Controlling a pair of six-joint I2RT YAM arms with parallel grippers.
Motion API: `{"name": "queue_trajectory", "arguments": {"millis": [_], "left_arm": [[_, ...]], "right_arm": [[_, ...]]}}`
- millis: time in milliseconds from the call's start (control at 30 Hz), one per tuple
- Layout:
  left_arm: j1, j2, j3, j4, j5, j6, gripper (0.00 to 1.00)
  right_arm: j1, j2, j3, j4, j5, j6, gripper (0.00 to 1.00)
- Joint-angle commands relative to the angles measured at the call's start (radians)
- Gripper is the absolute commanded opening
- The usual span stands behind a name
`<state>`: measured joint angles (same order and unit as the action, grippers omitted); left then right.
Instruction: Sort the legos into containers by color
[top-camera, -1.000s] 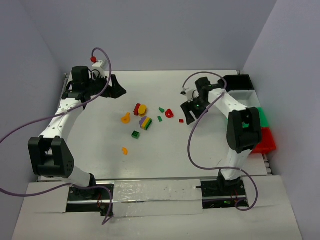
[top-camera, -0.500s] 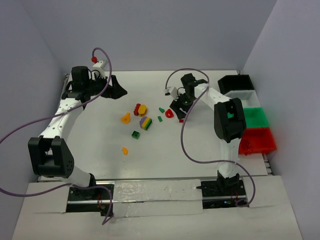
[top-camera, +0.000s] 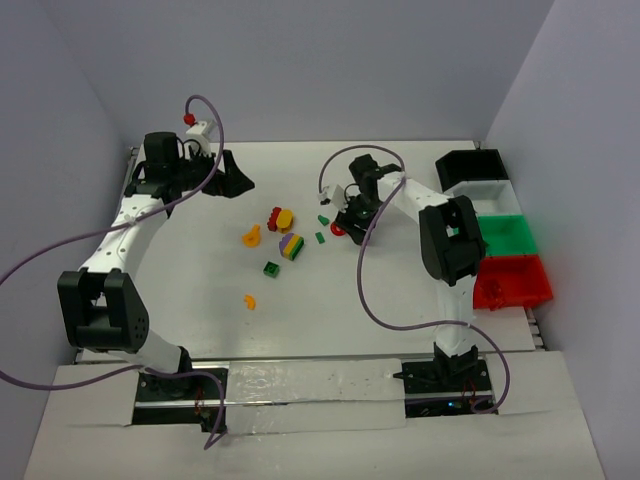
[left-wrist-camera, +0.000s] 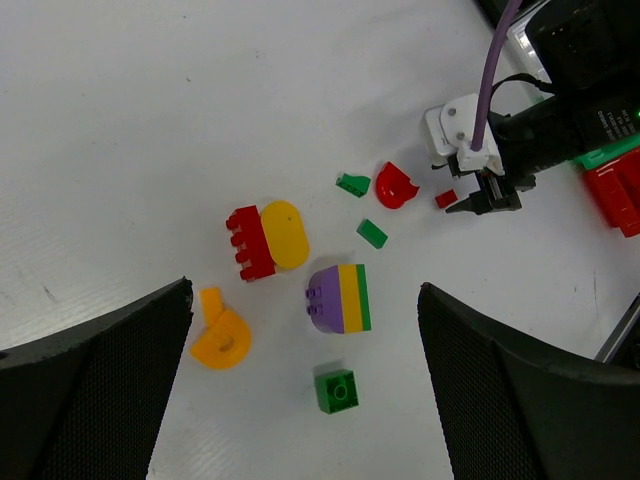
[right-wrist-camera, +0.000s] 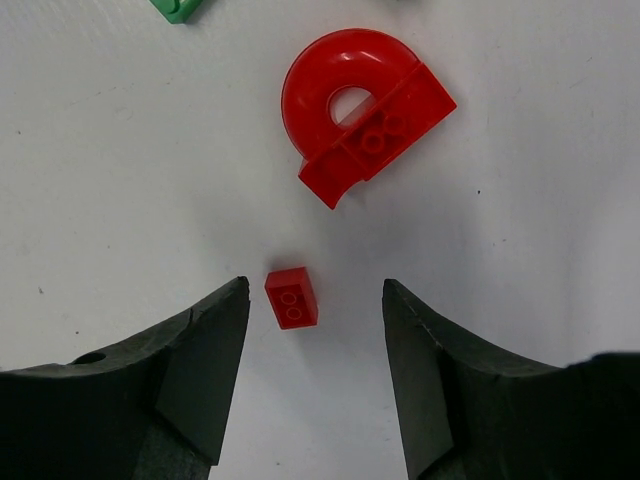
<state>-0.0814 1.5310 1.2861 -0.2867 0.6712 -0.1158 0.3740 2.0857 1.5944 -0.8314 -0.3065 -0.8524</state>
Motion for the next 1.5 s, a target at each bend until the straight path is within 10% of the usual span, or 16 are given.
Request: {"name": "queue_trajectory", "arguments": {"millis": [0, 1100, 1467], "left_arm": [[0.008, 0.004, 0.059, 0.003, 0.016, 0.018, 0.99], [0.009, 0.022, 0.096, 0.001, 0.018, 0.005, 0.99], [0.009, 0.0, 0.079, 0.021, 0.032, 0.001, 0.99]], "right_arm": [[0.008, 0.034, 0.013, -0.021, 0.024, -0.02, 0.59], [0.023, -0.143, -0.03, -0.087, 0.065, 0.119, 0.19], [-0.293, -0.532, -0.224, -0.173, 0.126, 0.168, 0.17]]}}
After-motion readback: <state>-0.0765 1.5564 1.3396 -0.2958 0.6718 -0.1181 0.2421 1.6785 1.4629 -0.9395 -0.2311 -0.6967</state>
